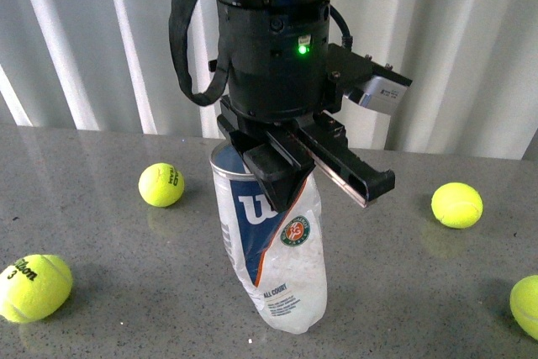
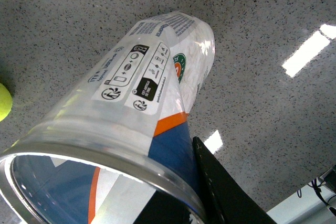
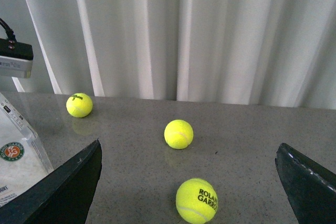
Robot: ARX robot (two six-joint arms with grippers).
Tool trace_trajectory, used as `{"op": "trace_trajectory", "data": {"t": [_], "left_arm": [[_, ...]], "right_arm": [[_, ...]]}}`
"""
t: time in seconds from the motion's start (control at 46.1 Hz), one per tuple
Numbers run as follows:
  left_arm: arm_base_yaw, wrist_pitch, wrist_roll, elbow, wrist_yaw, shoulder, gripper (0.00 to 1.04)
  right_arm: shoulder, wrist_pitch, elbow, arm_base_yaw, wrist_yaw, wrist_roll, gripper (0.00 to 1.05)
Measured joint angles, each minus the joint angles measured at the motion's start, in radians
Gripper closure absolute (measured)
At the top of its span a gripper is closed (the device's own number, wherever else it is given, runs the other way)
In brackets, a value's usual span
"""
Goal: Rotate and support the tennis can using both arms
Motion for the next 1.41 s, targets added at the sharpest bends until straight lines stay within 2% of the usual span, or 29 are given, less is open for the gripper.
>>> {"op": "trace_trajectory", "data": {"t": [0.108, 0.217, 0.434, 0.564, 0.651, 0.694, 0.759, 1.171, 1.28, 1.41], "left_arm": [[-0.004, 0.019, -0.007, -0.016, 0.0, 0.005, 1.0], [-0.005, 0.029, -0.018, -0.016, 0.007, 0.006, 0.88], [-0.005, 0.037, -0.066, -0.003, 0.028, 0.018, 0.47], [-0.006, 0.037, -0.091, 0.009, 0.054, 0.013, 0.28], [-0.011, 0.035, -0.109, 0.017, 0.063, 0.004, 0.1], [-0.013, 0.032, -0.113, 0.018, 0.069, -0.003, 0.05], [-0.019, 0.032, -0.119, 0.018, 0.069, -0.017, 0.07], [-0.028, 0.04, -0.174, 0.007, 0.09, -0.083, 0.07], [-0.025, 0.119, -0.263, -0.037, 0.167, -0.133, 0.07], [-0.011, 0.265, -0.39, -0.138, 0.209, -0.218, 0.07]], "right_arm": [[0.0, 0.0, 0.0, 0.0, 0.0, 0.0, 0.07], [0.0, 0.0, 0.0, 0.0, 0.0, 0.0, 0.07], [0.0, 0.0, 0.0, 0.0, 0.0, 0.0, 0.07], [0.0, 0.0, 0.0, 0.0, 0.0, 0.0, 0.07], [0.0, 0.0, 0.0, 0.0, 0.0, 0.0, 0.07], [0.0, 0.0, 0.0, 0.0, 0.0, 0.0, 0.07], [0.0, 0.0, 0.0, 0.0, 0.0, 0.0, 0.07], [0.0, 0.0, 0.0, 0.0, 0.0, 0.0, 0.07], [0.0, 0.0, 0.0, 0.0, 0.0, 0.0, 0.07], [0.0, 0.0, 0.0, 0.0, 0.0, 0.0, 0.07]]}}
